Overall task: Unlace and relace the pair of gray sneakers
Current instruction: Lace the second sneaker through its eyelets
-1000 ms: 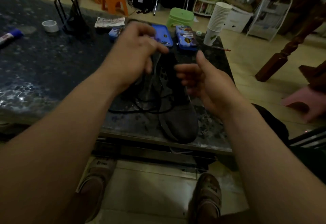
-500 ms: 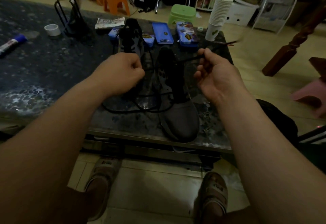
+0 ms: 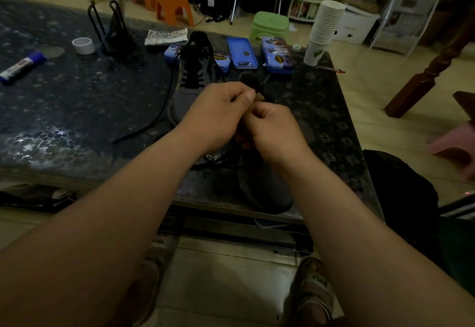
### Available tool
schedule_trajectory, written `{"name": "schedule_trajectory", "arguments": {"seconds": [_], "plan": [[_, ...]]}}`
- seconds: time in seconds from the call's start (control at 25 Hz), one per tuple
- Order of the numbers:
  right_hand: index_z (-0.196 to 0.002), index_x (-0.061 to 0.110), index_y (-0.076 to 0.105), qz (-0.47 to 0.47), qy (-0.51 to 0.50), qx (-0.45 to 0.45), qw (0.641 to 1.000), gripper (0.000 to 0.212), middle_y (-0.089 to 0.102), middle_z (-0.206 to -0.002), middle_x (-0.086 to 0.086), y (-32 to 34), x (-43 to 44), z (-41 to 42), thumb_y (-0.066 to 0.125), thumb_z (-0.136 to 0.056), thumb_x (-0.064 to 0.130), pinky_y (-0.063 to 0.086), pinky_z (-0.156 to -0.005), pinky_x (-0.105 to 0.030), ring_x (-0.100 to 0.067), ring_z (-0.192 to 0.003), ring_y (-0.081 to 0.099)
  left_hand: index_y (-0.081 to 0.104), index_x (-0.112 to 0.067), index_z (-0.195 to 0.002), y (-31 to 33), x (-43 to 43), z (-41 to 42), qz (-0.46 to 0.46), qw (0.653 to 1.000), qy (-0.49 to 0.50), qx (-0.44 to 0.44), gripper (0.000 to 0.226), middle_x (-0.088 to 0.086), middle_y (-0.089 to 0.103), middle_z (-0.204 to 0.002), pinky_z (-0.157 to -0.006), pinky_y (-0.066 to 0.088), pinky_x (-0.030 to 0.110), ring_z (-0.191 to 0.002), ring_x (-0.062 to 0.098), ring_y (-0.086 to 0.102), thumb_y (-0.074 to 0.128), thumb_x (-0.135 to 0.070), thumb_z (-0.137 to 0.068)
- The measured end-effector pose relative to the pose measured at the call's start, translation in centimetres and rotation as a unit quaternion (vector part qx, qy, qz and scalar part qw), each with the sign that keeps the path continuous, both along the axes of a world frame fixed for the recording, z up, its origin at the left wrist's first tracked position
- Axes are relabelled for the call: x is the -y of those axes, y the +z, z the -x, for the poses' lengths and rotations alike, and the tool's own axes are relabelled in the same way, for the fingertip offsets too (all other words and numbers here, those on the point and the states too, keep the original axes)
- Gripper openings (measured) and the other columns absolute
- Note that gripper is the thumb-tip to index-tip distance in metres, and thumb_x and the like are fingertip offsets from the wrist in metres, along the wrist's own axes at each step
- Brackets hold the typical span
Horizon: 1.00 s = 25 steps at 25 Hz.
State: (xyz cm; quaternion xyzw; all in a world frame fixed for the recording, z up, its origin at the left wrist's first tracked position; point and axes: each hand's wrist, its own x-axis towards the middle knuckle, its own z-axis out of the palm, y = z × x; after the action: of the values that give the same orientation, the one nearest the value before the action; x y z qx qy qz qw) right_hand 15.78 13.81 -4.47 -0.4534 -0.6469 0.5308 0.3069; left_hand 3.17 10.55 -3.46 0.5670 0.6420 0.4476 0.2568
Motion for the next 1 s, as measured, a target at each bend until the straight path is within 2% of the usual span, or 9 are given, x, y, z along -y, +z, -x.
{"name": "schedule_trajectory", "arguments": {"seconds": [0.08, 0.2, 0.4, 0.52, 0.6, 0.68, 0.8, 0.92, 1.0], "plan": [[-0.093, 0.003, 0.073, -0.019, 0.01, 0.041, 0.999, 0.025, 0.073, -0.079, -0.02, -0.2, 0.4, 0.0, 0.059, -0.103, 0.02, 0.051, -0.054, -0.029, -0.017, -0.06, 0.065, 0.076, -0.023, -0.1, -0.3, -0.1, 0.6, -0.002, 1.0, 0.025, -0.008, 0.014, -0.009, 0.075, -0.094, -0.085, 0.058, 0.033, -0.089, 0.006, 0.069, 0.062, -0.024, -0.103], [-0.094, 0.012, 0.074, -0.041, 0.019, 0.078, 0.996, 0.02, 0.075, -0.081, -0.013, -0.2, 0.5, -0.3, 0.06, -0.102, 0.023, 0.058, -0.06, -0.04, -0.025, -0.071, 0.073, 0.071, -0.021, -0.096, 0.0, 0.1, 0.8, -0.004, 1.0, 0.018, -0.022, 0.012, -0.007, 0.073, -0.093, -0.082, 0.057, 0.032, -0.087, 0.009, 0.068, 0.061, -0.022, -0.103], [-0.105, 0.019, 0.067, -0.036, -0.072, 0.002, 0.997, 0.013, 0.073, -0.089, -0.001, 1.1, -1.8, -1.9, 0.059, -0.103, 0.028, 0.053, -0.057, -0.024, -0.009, -0.066, 0.065, 0.055, -0.022, -0.101, -0.2, 0.5, 1.4, 0.06, 0.998, -0.019, -0.021, 0.011, 0.001, 0.063, -0.083, -0.06, 0.049, 0.033, -0.068, 0.015, 0.059, 0.047, -0.02, -0.108], [-0.117, 0.031, 0.066, -0.134, -0.072, 0.125, 0.98, 0.017, 0.068, -0.101, 0.001, 0.2, -4.0, -3.8, 0.059, -0.102, 0.034, 0.05, -0.072, -0.025, -0.007, -0.087, 0.065, 0.054, -0.017, -0.1, -1.3, 0.8, 1.6, 0.117, 0.991, -0.008, -0.062, 0.016, 0.002, 0.054, -0.076, -0.057, 0.039, 0.032, -0.063, 0.015, 0.046, 0.048, -0.029, -0.109], [-0.132, 0.045, 0.056, -0.163, 0.004, 0.213, 0.963, 0.034, 0.063, -0.1, -0.008, -0.6, -4.7, -4.8, 0.063, -0.1, 0.037, 0.05, -0.07, -0.029, -0.013, -0.087, 0.064, 0.054, -0.013, -0.1, -2.3, 1.0, 1.3, 0.136, 0.99, -0.009, -0.038, 0.02, 0.004, 0.06, -0.08, -0.055, 0.04, 0.031, -0.065, 0.016, 0.05, 0.049, -0.031, -0.109], [-0.134, 0.046, 0.051, -0.171, 0.048, 0.236, 0.955, 0.037, 0.066, -0.092, -0.014, -0.8, -4.9, -5.1, 0.063, -0.101, 0.033, 0.054, -0.071, -0.038, -0.021, -0.08, 0.066, 0.055, -0.013, -0.102, -3.1, 0.9, 0.7, 0.149, 0.989, -0.02, -0.008, 0.019, 0.008, 0.068, -0.087, -0.058, 0.047, 0.032, -0.066, 0.014, 0.056, 0.049, -0.03, -0.108], [-0.116, 0.037, 0.053, -0.211, 0.057, 0.241, 0.945, 0.019, 0.066, -0.087, -0.004, -0.4, -5.2, -5.0, 0.061, -0.1, 0.03, 0.06, -0.073, -0.047, -0.022, -0.076, 0.067, 0.055, -0.012, -0.105, -3.4, 0.3, 0.2, 0.13, 0.991, -0.016, 0.019, 0.016, 0.007, 0.071, -0.1, -0.071, 0.055, 0.035, -0.077, 0.006, 0.066, 0.049, -0.026, -0.108], [-0.097, 0.027, 0.056, -0.221, 0.03, 0.258, 0.94, 0.01, 0.065, -0.085, 0.005, -0.8, -5.1, -5.1, 0.063, -0.092, 0.021, 0.056, -0.066, -0.037, -0.016, -0.076, 0.065, 0.054, -0.013, -0.101, -3.5, -0.2, 0.3, 0.124, 0.991, -0.02, 0.048, 0.014, 0.009, 0.071, -0.111, -0.088, 0.059, 0.046, -0.103, 0.026, 0.068, 0.05, -0.024, -0.108], [-0.093, 0.028, 0.06, -0.204, -0.002, 0.244, 0.948, 0.012, 0.066, -0.084, 0.006, -1.3, -5.2, -5.3, 0.064, -0.089, 0.017, 0.054, -0.064, -0.031, -0.014, -0.075, 0.067, 0.054, -0.017, -0.097, -3.8, -0.4, 0.8, 0.125, 0.99, -0.023, 0.062, 0.014, 0.006, 0.074, -0.109, -0.093, 0.058, 0.052, -0.105, 0.03, 0.069, 0.05, -0.024, -0.108]]}}
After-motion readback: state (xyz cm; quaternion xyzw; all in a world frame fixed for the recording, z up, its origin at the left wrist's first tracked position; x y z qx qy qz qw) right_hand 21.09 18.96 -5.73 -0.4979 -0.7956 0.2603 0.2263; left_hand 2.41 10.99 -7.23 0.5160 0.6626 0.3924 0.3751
